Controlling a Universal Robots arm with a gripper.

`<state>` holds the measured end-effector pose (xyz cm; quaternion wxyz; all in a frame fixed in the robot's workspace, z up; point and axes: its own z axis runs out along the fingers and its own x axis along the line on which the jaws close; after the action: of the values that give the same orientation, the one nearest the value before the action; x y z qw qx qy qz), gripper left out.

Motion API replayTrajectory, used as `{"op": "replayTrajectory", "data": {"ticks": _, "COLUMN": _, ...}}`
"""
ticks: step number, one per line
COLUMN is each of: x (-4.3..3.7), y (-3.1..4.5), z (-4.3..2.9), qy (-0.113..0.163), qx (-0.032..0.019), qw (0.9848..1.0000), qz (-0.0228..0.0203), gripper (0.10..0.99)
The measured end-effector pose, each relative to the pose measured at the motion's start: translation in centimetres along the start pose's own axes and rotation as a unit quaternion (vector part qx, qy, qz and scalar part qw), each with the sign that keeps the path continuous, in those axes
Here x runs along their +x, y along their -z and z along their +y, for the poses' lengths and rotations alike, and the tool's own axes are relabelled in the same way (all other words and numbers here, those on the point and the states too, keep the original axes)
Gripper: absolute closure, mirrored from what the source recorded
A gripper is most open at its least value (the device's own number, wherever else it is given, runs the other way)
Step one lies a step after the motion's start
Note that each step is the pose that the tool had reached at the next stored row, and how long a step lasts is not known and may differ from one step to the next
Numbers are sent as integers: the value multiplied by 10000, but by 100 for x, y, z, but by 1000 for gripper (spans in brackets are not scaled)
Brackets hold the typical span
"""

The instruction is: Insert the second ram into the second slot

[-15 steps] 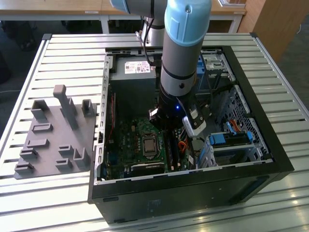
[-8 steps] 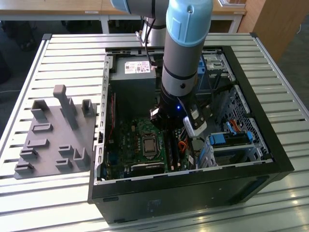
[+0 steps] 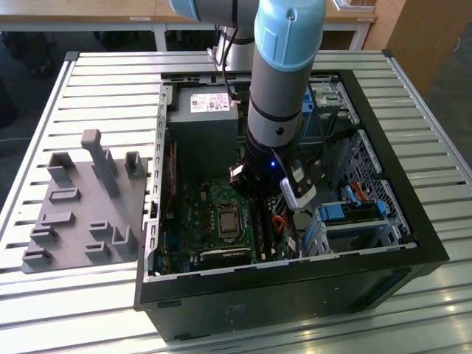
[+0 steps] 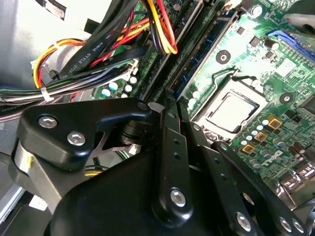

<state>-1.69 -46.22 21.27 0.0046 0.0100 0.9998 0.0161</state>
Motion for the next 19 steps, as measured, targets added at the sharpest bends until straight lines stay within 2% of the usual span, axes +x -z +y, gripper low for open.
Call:
{"op": "replayTrajectory", "data": {"ticks": 6, "x": 3, "y": -34, "z": 0, "qy": 0, "qx": -5, "qw": 10000, "qz": -2, "gripper": 949}}
{"op": "replayTrajectory", "data": {"ticks": 15, "x": 5, "y": -36, "z": -1, "qy": 0, "qx": -4, "qw": 10000, "qz": 0, "gripper": 949}}
{"op": "replayTrajectory", "data": {"ticks": 17, "x": 5, "y": -36, "z": -1, "qy": 0, "qx": -6, "qw": 10000, "qz": 0, "gripper": 941}}
{"op": "replayTrajectory", "data": {"ticks": 18, "x": 5, "y": -35, "z": -1, "qy": 0, "qx": -5, "qw": 10000, "qz": 0, "gripper": 878}}
{"op": "replayTrajectory", "data": {"ticks": 19, "x": 5, "y": -29, "z": -1, "qy": 0, "qx": -4, "qw": 10000, "qz": 0, "gripper": 878}}
